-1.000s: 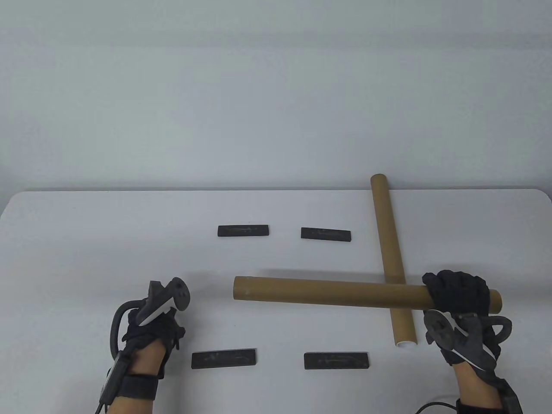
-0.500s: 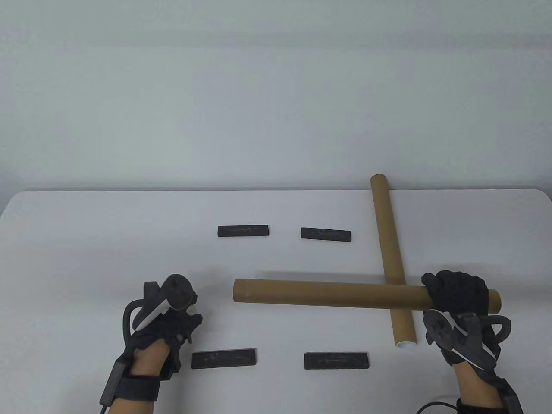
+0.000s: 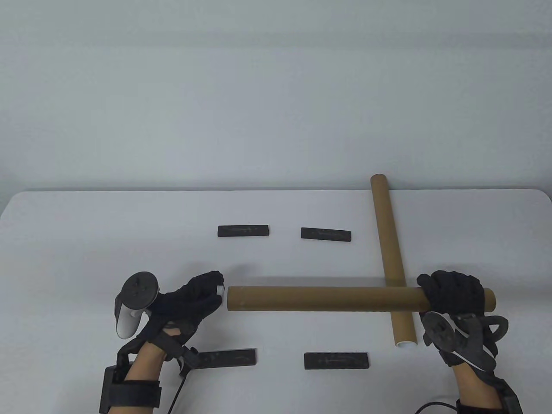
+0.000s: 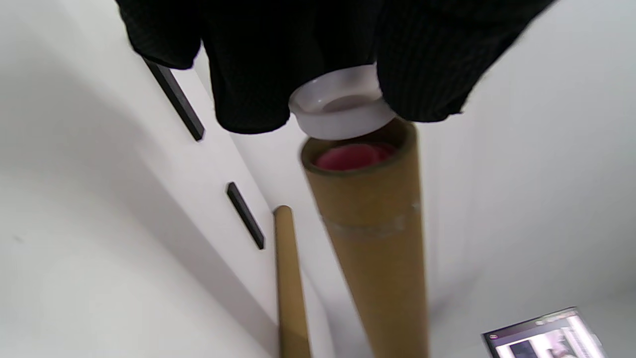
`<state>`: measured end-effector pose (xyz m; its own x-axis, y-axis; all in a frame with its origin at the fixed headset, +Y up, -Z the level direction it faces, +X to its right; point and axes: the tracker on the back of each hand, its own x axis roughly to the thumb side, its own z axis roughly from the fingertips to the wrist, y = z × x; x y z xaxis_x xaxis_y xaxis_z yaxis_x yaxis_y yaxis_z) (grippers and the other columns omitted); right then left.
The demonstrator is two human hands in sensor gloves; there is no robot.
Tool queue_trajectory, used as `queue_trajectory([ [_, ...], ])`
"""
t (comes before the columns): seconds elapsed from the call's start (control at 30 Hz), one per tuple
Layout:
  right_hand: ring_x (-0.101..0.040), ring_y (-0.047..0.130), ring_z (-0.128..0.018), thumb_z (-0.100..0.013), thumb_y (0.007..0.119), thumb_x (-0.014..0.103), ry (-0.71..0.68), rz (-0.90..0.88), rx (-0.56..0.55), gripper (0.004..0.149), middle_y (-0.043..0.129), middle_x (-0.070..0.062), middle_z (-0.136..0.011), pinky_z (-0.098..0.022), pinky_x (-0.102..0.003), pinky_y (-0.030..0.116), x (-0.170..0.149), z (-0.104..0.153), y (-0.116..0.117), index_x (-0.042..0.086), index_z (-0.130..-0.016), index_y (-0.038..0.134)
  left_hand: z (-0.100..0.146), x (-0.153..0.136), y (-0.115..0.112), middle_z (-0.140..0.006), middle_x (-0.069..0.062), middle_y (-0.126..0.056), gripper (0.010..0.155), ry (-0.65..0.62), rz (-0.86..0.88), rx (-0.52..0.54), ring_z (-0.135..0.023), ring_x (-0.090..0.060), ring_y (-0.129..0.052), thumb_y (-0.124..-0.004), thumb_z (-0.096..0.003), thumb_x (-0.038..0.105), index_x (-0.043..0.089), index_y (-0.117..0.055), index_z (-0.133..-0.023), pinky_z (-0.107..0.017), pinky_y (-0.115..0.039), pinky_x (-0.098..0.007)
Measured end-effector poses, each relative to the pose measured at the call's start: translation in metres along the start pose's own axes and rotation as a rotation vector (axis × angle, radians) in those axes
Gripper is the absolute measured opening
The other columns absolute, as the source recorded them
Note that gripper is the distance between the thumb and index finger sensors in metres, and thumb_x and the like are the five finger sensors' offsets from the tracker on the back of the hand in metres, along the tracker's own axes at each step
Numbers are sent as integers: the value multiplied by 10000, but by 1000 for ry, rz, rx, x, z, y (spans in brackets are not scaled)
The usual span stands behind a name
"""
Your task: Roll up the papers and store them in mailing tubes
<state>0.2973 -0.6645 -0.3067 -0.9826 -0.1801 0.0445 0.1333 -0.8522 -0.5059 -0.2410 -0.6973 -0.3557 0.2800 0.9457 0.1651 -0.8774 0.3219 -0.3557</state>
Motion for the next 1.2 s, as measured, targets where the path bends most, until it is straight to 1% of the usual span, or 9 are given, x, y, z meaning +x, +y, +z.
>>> queue_trajectory([
  [0.27,-392,810,-883,-375,1044,382,9,-9,-5,633,781,-32,-950,-703,-667,634,0,1,1,311,-926,740,1,4,-6,-977,-101,-812,674,-11,7,-7,-763,-260,-987,-877,-391,488,245,-714,-998,-679,-724,-526],
  [0.37,-396,812,-879,-373,1045,381,9,-1,-7,634,784,-33,-948,-699,-670,635,2,1,1,309,-925,743,3,4,-10,-969,-100,-822,676,-5,-23,55,-750,-250,-1003,-874,-389,498,244,-719,-996,-676,-735,-514],
  [0.47,-395,818,-874,-372,1048,377,22,-8,1,633,787,-39,-945,-695,-663,644,1,1,2,302,-925,747,7,9,-17,-919,-124,-886,681,-28,-56,221,-688,-235,-1057,-869,-381,508,208,-750,-981,-633,-791,-492],
  [0.53,-397,821,-868,-373,1045,385,30,-11,5,632,789,-35,-942,-692,-658,650,1,1,2,302,-924,746,9,16,-22,-928,-132,-888,677,-50,-113,248,-691,-237,-1070,-837,-400,504,187,-742,-990,-624,-802,-488],
  [0.63,-400,822,-864,-371,1047,383,39,-21,17,633,790,-41,-941,-690,-658,650,2,0,3,297,-924,749,11,24,-33,-997,-170,-805,756,-72,-185,232,-783,-288,-1021,-813,-414,528,143,-652,-1044,-631,-783,-503],
  [0.77,-405,829,-855,-371,1047,381,51,-17,22,636,795,-46,-935,-682,-661,659,4,-2,3,285,-925,750,9,29,-53,-1123,-211,-510,990,-82,-247,168,-920,-378,-883,-788,-393,631,92,-358,-1103,-660,-728,-527],
  [0.97,-405,835,-850,-369,1048,383,47,-25,53,636,797,-48,-934,-679,-664,664,1,-2,5,283,-924,754,8,29,-56,-1142,-201,-446,1018,-66,-256,137,-965,-439,-804,-788,-390,645,107,-309,-1109,-679,-682,-559],
  [1.07,-403,839,-847,-373,1046,391,40,-34,81,637,799,-48,-935,-675,-667,673,4,-4,7,283,-928,754,10,33,-53,-1153,-207,-414,1025,-50,-408,158,-1002,-464,-714,-780,-387,666,154,-276,-1117,-701,-635,-578],
  [1.2,-400,874,-818,-370,1048,408,51,-41,148,657,822,-50,-925,-650,-675,715,-2,-7,10,267,-942,757,11,31,-45,-1159,-197,-412,1028,0,-773,194,-1021,-490,-662,-771,-381,674,159,-273,-1118,-713,-601,-599],
])
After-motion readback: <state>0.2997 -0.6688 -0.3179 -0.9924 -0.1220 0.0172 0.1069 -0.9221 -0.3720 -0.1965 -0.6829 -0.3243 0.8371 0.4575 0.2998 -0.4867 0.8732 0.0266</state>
